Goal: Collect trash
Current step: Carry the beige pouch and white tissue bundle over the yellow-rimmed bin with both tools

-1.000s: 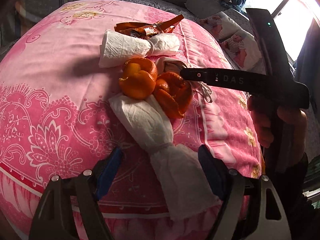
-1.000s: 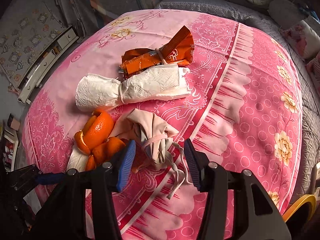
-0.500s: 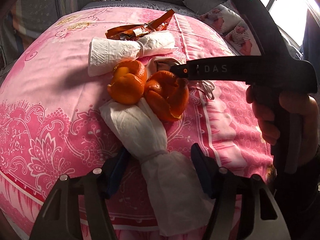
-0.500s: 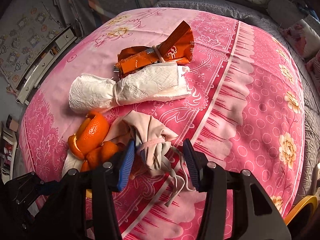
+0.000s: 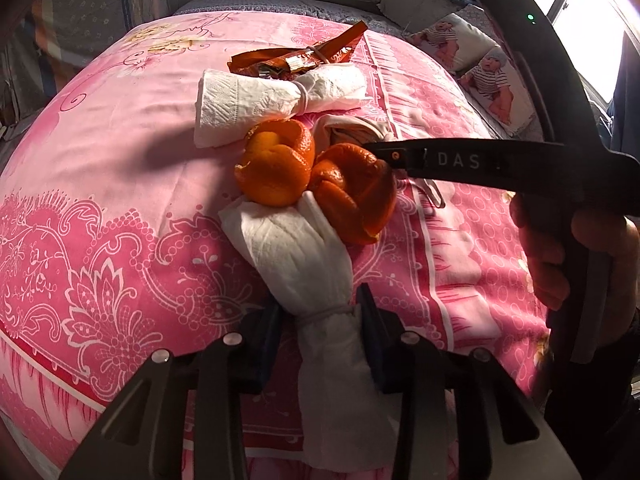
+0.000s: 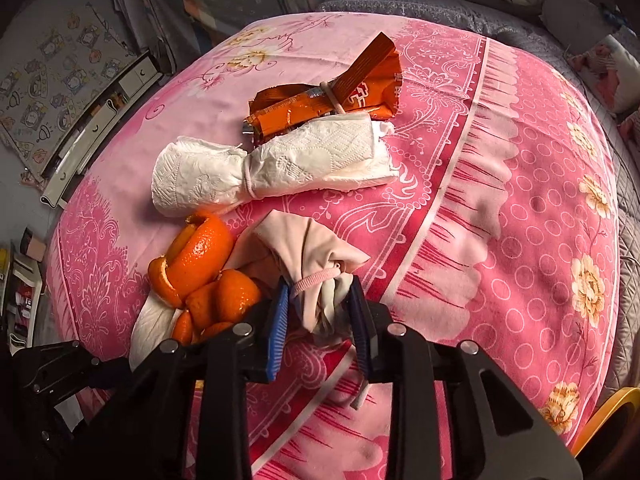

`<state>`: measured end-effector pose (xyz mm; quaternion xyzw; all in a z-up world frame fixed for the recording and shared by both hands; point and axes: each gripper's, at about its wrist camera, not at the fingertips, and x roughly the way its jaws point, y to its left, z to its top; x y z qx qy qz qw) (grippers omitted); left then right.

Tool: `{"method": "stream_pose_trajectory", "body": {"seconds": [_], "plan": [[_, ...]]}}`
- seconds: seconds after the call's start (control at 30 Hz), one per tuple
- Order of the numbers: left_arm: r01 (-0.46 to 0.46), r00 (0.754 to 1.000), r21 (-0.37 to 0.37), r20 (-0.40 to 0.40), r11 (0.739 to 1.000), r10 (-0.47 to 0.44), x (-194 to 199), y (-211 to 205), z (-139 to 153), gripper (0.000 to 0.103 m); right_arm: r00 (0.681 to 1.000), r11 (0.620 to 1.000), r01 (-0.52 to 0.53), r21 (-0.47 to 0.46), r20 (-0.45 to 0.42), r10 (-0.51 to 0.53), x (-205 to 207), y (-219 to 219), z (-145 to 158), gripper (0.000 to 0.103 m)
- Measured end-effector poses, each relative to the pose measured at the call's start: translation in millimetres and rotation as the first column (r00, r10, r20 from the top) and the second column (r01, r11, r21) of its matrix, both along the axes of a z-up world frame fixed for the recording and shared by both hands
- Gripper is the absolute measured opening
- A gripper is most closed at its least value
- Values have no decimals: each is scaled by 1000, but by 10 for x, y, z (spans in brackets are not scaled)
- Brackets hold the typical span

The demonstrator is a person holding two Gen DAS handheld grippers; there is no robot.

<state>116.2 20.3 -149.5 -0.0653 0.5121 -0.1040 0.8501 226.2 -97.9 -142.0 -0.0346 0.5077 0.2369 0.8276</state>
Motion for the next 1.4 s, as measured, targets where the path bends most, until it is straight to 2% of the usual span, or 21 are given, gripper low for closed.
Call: {"method": "stream_pose_trajectory", "body": {"seconds": [0.3, 0.9, 1.13, 1.4], "plan": [[-14, 1000, -42, 4, 999, 14, -99, 162, 87, 31, 998, 997, 43, 56, 33, -45, -105, -168, 209, 23], [-62, 993, -85, 91, 994, 70, -273, 457, 407, 31, 986, 988, 89, 122, 130, -105, -469, -454, 685, 23], [-46, 993, -83, 102, 995, 54, -274, 395, 472, 31, 981, 986, 108, 130, 145, -127, -588, -602, 756, 23], [13, 994, -66, 111, 998, -6, -210, 144, 526, 31, 975, 977, 155, 145, 135, -175, -631, -843, 720, 23]]}}
